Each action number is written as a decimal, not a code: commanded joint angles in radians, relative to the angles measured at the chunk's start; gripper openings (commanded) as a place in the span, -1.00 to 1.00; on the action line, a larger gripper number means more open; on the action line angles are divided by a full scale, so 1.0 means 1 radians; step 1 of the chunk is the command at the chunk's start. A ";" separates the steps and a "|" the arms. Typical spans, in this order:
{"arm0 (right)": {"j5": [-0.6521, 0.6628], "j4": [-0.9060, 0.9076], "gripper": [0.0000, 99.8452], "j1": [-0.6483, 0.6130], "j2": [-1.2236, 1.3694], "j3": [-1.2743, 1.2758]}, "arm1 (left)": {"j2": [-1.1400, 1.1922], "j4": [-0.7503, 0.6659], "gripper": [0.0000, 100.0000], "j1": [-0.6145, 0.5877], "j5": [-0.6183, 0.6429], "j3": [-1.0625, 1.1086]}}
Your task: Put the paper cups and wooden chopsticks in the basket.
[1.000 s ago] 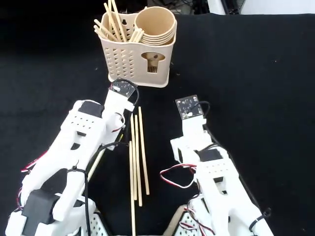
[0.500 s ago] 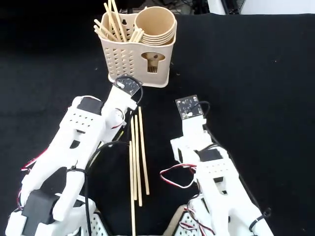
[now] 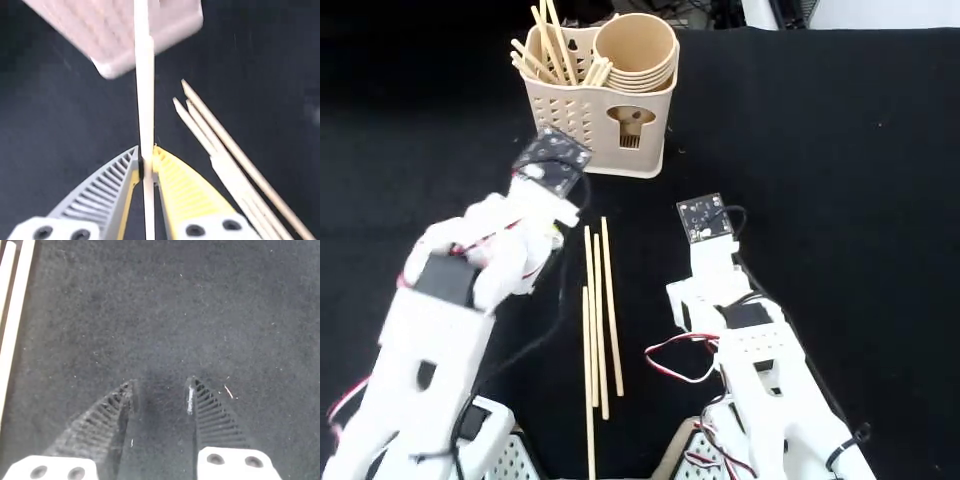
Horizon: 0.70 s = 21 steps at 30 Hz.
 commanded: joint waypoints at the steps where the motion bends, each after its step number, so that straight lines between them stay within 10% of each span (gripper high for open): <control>1: 0.000 -0.020 -0.65 0.005 -0.022 -0.005 | -0.149 -0.204 -0.94 -0.005 0.031 0.027; 12: 0.000 -0.021 -0.65 0.005 -0.022 -0.007 | -0.181 -1.243 -0.94 -0.174 0.307 0.189; 21: -0.003 -0.038 -0.65 0.005 -0.021 -0.005 | 0.213 -1.502 -0.94 -0.171 0.308 -0.053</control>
